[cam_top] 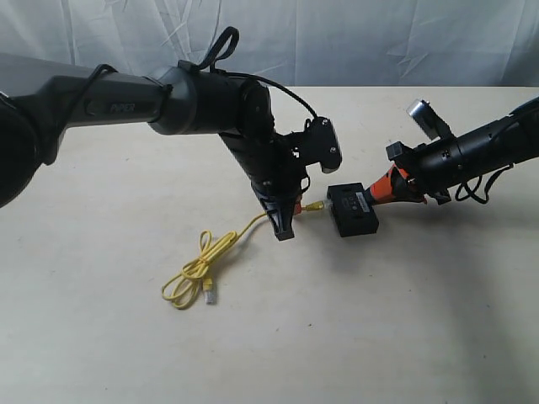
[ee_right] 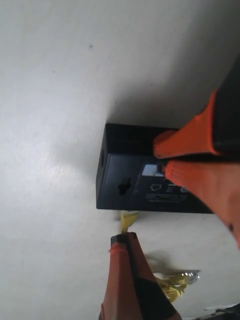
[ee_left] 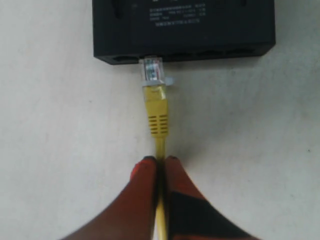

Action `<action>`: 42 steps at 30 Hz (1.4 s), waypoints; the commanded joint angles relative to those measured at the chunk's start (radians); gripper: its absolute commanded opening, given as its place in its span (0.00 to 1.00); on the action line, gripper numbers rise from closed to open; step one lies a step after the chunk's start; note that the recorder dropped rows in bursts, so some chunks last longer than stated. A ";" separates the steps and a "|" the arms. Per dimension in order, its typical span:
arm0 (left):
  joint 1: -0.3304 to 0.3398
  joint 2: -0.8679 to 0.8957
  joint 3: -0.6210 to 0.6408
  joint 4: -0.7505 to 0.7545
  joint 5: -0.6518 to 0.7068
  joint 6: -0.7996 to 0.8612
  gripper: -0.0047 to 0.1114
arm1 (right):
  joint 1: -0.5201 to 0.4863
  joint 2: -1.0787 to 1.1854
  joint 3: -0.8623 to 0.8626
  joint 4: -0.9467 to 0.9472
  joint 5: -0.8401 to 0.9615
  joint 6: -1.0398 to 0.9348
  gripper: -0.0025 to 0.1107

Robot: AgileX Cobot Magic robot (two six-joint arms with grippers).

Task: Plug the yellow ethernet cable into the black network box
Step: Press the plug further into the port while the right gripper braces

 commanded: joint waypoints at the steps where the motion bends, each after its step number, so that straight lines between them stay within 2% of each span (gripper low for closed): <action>1: -0.001 -0.001 -0.002 -0.009 -0.016 0.014 0.04 | 0.003 0.015 0.003 -0.039 -0.038 -0.009 0.02; 12: -0.001 -0.001 -0.002 -0.125 -0.045 0.125 0.04 | 0.003 0.015 0.003 -0.035 -0.019 -0.011 0.02; 27: -0.001 -0.001 -0.002 -0.095 -0.065 0.133 0.04 | 0.003 0.015 0.003 -0.035 -0.015 -0.028 0.02; 32: -0.001 -0.003 -0.002 -0.095 -0.058 0.142 0.04 | 0.031 0.015 0.003 -0.035 -0.015 -0.052 0.02; 42: -0.001 -0.019 -0.002 -0.105 0.007 0.142 0.04 | 0.072 0.015 0.003 -0.053 -0.002 -0.062 0.02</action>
